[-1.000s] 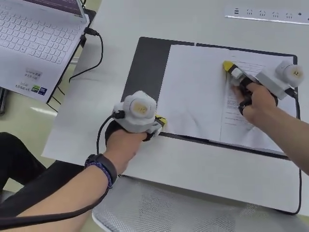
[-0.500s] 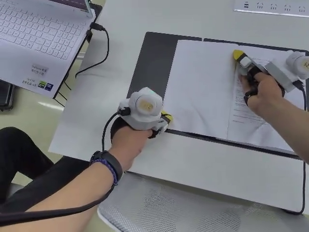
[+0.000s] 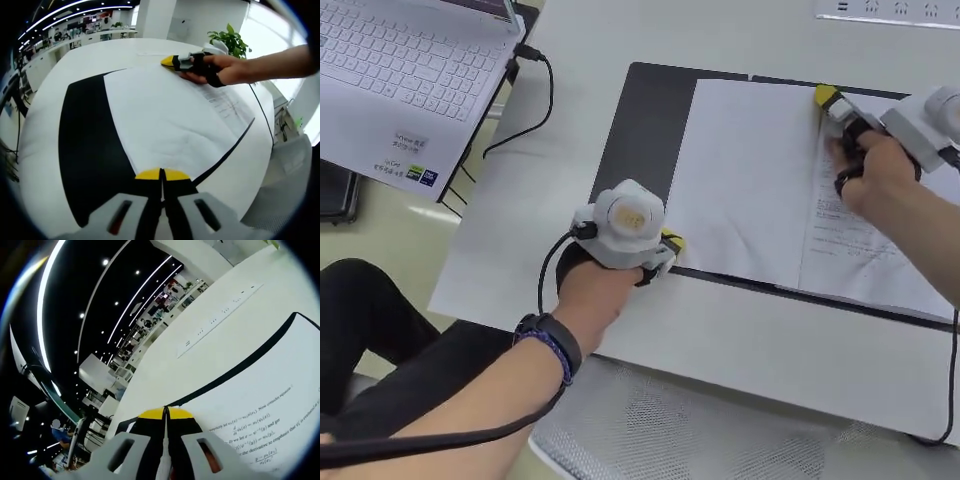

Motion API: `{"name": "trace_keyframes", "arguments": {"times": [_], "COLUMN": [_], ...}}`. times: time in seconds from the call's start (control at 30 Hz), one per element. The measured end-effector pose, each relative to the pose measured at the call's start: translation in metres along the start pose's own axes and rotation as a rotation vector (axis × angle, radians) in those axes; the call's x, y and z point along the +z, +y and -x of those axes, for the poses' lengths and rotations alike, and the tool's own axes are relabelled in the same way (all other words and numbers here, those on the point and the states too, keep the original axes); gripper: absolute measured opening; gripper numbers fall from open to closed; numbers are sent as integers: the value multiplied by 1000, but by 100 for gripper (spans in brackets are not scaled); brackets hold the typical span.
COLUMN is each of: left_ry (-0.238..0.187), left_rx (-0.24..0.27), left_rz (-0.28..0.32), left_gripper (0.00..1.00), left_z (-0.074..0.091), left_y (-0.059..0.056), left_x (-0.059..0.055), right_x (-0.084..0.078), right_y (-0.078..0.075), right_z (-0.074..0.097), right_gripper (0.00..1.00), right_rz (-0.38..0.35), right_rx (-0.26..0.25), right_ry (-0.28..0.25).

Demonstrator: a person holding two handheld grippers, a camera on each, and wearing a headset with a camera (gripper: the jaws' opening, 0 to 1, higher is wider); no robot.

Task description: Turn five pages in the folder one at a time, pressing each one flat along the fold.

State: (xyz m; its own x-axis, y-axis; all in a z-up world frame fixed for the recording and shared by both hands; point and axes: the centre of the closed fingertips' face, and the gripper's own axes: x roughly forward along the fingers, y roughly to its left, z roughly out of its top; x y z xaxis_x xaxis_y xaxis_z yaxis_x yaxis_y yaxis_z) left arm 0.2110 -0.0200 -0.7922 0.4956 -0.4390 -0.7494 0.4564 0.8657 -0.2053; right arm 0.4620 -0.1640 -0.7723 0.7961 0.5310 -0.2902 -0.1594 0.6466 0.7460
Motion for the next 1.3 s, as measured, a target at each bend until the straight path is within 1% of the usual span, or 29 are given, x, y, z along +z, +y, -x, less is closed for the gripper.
{"name": "trace_keyframes", "arguments": {"times": [0.07, 0.23, 0.33, 0.4, 0.43, 0.53, 0.57, 0.63, 0.7, 0.97, 1.03, 1.3], "left_ry": [0, 1, 0, -2, -2, -4, -4, -5, -6, -18, -23, -28], "left_rx": [1, 0, -2, -1, 0, -2, -2, -3, -3, 0, -2, 2], "left_rz": [-4, -10, -14, -19, -19, -22, -24, -32, -37, -38, -33, -39], "left_gripper": [0, 0, 0, 0, 0, 0, 0, 0, 0, 0, 0, 0], "left_z": [0, 0, 0, 0, 0, 0, 0, 0, 0, 0, 0, 0], "left_y": [0, 0, 0, 0, 0, 0, 0, 0, 0, 0, 1, 1], "left_x": [0, 0, 0, 0, 0, 0, 0, 0, 0, 0, 0, 0], "right_x": [-1, -3, -7, -11, -13, -17, -17, -21, -23, -40, -43, -56], "right_y": [1, 2, 3, 5, 5, 10, 11, 15, 11, 29, 32, 33], "right_z": [0, 3, 8, 11, 14, 24, 25, 30, 29, 55, 59, 74], "right_gripper": [0, 0, 0, 0, 0, 0, 0, 0, 0, 0, 0, 0], "right_rz": [9, 18, 24, 36, 34, -4, -3, 12, 24, 70, 71, 87], "right_rx": [4, 12, 16, 29, 37, 48, 48, 51, 52, 58, 62, 68], "right_ry": [11, 14, 10, 23, 28, 26, 27, 38, 45, 64, 71, 92]}}
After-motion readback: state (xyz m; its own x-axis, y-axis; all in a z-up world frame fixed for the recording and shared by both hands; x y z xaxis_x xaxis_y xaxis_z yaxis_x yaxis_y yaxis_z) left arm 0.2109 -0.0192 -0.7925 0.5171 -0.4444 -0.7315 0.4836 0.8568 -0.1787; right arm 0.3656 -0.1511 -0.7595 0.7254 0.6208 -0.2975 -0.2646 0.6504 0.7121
